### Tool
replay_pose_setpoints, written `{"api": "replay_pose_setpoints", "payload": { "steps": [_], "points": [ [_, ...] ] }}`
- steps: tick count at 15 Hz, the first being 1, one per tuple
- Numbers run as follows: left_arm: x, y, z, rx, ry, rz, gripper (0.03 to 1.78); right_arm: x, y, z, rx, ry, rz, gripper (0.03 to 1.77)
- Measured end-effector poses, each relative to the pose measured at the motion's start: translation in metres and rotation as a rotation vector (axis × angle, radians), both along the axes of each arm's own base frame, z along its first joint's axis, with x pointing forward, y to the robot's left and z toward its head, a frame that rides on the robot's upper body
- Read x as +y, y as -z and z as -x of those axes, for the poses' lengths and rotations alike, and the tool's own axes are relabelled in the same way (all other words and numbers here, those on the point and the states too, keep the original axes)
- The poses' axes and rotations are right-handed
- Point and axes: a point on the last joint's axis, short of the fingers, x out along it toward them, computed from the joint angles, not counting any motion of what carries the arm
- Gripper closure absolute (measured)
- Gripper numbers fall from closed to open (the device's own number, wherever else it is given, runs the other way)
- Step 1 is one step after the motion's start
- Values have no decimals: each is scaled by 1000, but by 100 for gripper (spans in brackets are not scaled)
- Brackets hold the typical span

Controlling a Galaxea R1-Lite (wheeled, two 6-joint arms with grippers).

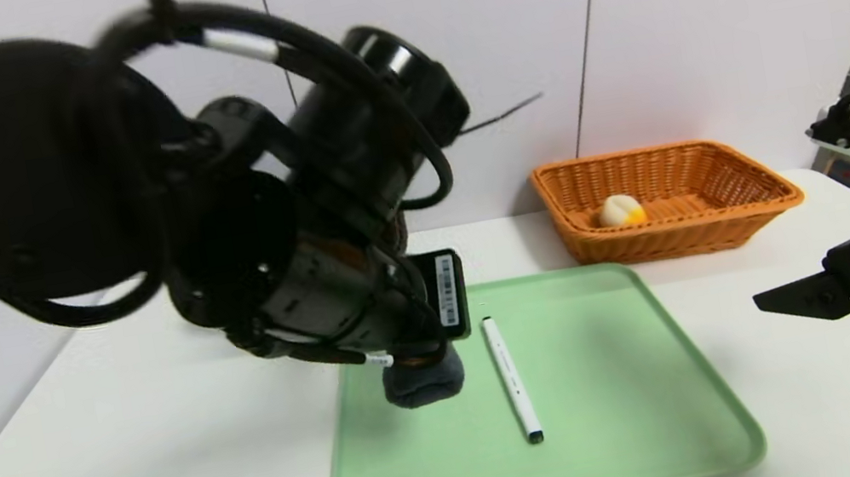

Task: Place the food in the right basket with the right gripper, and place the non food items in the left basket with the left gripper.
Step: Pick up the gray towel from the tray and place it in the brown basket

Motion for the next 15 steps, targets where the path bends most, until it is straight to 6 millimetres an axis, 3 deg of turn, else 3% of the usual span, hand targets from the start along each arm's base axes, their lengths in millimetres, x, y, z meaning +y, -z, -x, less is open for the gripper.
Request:
{"api": "replay_pose_setpoints", "payload": {
  "steps": [3, 7, 10, 15],
  "points": [
    [32, -38, -7, -125, -29, 49, 162, 0, 0, 1, -2, -2, -2, 10],
    [85, -62, -45, -224, -203, 57, 162, -1, 0, 2, -3, -3, -2, 10],
    [111, -53, -82, -213, -288, 26, 162, -1, 0, 3, -4, -3, -4, 10],
    [130, -9, -146, -146, -387, -49, 162, -2, 3, 7, 5, -4, -2, 10]
  ]
}}
